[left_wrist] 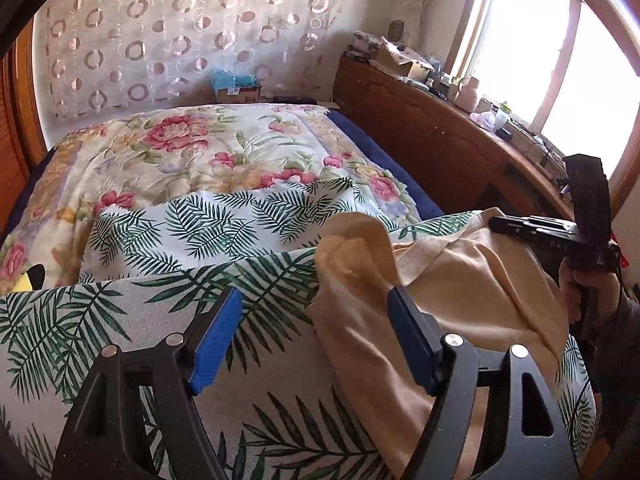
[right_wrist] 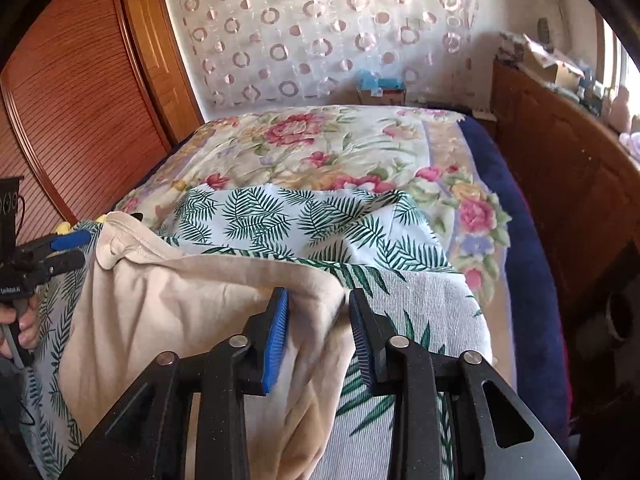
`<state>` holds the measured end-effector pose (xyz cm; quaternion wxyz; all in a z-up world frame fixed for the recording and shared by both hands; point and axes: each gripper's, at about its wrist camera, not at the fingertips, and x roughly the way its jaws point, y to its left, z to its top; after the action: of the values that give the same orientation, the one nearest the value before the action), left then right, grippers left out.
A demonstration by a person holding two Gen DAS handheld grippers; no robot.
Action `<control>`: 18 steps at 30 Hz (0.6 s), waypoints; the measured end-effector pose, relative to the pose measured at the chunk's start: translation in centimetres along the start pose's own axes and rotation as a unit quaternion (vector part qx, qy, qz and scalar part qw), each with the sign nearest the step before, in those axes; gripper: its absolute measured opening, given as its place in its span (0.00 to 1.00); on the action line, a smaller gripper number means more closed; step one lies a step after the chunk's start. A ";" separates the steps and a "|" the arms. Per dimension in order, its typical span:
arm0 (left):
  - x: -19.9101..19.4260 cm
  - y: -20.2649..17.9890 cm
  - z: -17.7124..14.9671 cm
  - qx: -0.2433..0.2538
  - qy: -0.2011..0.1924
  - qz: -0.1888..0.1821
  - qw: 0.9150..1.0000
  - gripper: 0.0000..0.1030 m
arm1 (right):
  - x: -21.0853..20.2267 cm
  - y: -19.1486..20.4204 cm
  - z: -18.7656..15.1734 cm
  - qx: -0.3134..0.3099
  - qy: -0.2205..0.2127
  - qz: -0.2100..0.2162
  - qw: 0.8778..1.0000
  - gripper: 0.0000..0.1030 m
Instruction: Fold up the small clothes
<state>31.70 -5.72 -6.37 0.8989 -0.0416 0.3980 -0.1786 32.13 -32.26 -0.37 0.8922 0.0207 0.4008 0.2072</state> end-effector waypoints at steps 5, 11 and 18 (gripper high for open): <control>0.0 0.7 -0.2 -0.007 -0.003 0.012 1.000 0.74 | -1.1 -2.1 0.9 0.024 -0.043 -0.064 0.997 0.01; 0.5 0.3 -0.2 -0.008 0.005 0.004 1.000 0.74 | -0.6 -2.9 1.0 0.026 -0.013 -0.097 0.995 0.08; 1.5 -0.5 -0.8 -0.002 0.026 -0.016 1.000 0.74 | -1.8 -0.5 -0.7 0.003 -0.006 -0.058 0.998 0.58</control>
<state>31.90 -6.71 -7.79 0.8853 -0.0449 0.4204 -0.1937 30.73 -33.49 0.32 0.9053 0.0010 0.3962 0.1534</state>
